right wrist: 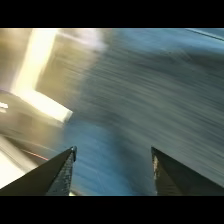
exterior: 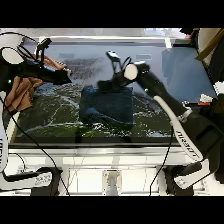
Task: Fold the clothes and pants, and hang the long-sleeved shirts on hangers.
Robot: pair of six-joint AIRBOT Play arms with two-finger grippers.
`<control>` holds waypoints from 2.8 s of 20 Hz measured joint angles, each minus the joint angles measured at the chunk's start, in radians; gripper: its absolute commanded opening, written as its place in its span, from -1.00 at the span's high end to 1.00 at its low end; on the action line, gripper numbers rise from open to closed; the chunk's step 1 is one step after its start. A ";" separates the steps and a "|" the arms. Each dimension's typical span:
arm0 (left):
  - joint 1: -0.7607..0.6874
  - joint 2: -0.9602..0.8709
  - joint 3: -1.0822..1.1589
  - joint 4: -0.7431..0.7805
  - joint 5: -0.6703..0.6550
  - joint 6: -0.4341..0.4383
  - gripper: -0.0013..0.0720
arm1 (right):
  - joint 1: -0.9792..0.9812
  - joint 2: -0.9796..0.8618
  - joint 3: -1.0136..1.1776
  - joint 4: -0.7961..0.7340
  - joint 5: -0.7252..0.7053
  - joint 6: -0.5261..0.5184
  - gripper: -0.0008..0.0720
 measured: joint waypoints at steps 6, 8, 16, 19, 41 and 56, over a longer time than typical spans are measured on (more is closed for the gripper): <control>0.007 0.005 0.000 -0.001 -0.019 0.000 0.93 | -0.275 0.032 -0.140 -0.088 0.142 -0.051 -0.73; 0.008 0.005 0.000 0.000 -0.024 0.000 0.93 | -0.396 0.008 -0.227 0.112 0.125 -0.106 -0.92; 0.008 0.005 0.000 -0.001 -0.028 -0.012 0.93 | -0.592 -0.164 -0.364 0.586 0.154 -0.335 -0.92; 0.008 0.005 0.000 -0.001 -0.029 -0.020 0.93 | -0.576 -0.207 -0.372 0.640 0.127 -0.389 -0.91; 0.008 0.005 0.000 0.000 -0.029 -0.031 0.93 | -0.695 0.035 -0.329 0.708 0.023 -0.454 0.78; 0.008 0.005 0.000 0.000 -0.029 -0.050 0.93 | -2.174 0.463 -0.439 0.518 0.332 -0.469 0.78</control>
